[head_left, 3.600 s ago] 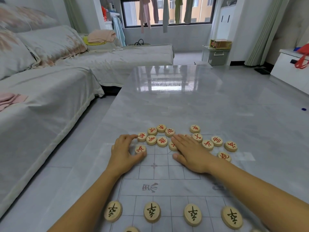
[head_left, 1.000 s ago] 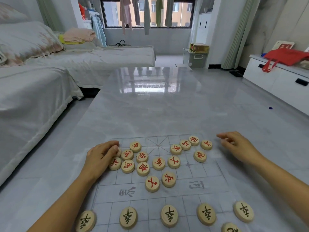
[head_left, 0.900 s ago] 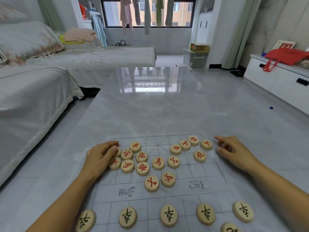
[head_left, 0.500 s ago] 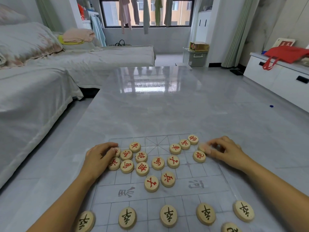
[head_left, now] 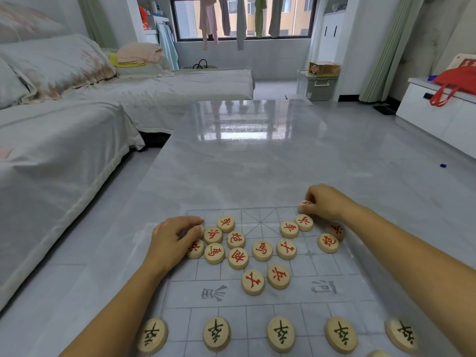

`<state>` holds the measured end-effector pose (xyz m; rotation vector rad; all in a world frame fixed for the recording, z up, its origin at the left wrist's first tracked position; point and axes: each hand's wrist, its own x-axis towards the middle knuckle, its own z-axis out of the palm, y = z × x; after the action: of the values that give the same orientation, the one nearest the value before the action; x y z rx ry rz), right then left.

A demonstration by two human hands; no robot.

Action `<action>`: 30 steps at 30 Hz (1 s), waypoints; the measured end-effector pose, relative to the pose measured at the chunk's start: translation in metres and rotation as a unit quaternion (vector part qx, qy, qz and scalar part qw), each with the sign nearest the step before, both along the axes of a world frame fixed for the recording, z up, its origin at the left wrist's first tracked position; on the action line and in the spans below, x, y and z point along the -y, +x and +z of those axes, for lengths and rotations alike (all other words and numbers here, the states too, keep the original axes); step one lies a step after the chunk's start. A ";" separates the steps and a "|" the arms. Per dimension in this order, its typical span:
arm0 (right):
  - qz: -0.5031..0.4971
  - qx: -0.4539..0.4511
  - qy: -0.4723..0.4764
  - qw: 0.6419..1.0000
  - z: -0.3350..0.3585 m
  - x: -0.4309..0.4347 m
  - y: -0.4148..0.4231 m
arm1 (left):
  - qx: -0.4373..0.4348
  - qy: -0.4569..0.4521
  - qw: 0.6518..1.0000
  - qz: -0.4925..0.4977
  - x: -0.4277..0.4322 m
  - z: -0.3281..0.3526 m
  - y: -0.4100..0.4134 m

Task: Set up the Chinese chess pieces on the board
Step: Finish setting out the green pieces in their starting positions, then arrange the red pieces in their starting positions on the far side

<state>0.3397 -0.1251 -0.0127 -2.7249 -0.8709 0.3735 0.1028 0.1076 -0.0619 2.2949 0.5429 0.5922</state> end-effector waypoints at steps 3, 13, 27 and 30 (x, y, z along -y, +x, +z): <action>0.007 -0.015 -0.006 1.000 -0.001 -0.037 -0.011 | 0.001 -0.001 1.000 0.001 -0.001 -0.001 0.001; 0.015 -0.127 0.091 0.988 0.004 -0.049 -0.023 | 0.004 -0.004 1.000 0.000 -0.003 -0.003 0.001; 0.069 -0.044 0.084 0.993 -0.011 -0.068 -0.037 | -0.007 -0.011 1.000 0.000 -0.006 -0.008 0.002; 0.070 -0.037 0.086 0.993 -0.013 -0.069 -0.036 | -0.007 -0.019 1.000 0.001 -0.006 -0.007 0.001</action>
<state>0.3033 -0.0563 -0.0256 -2.4860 -1.0261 0.4032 0.1041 0.1134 -0.0691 2.2633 0.5593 0.5629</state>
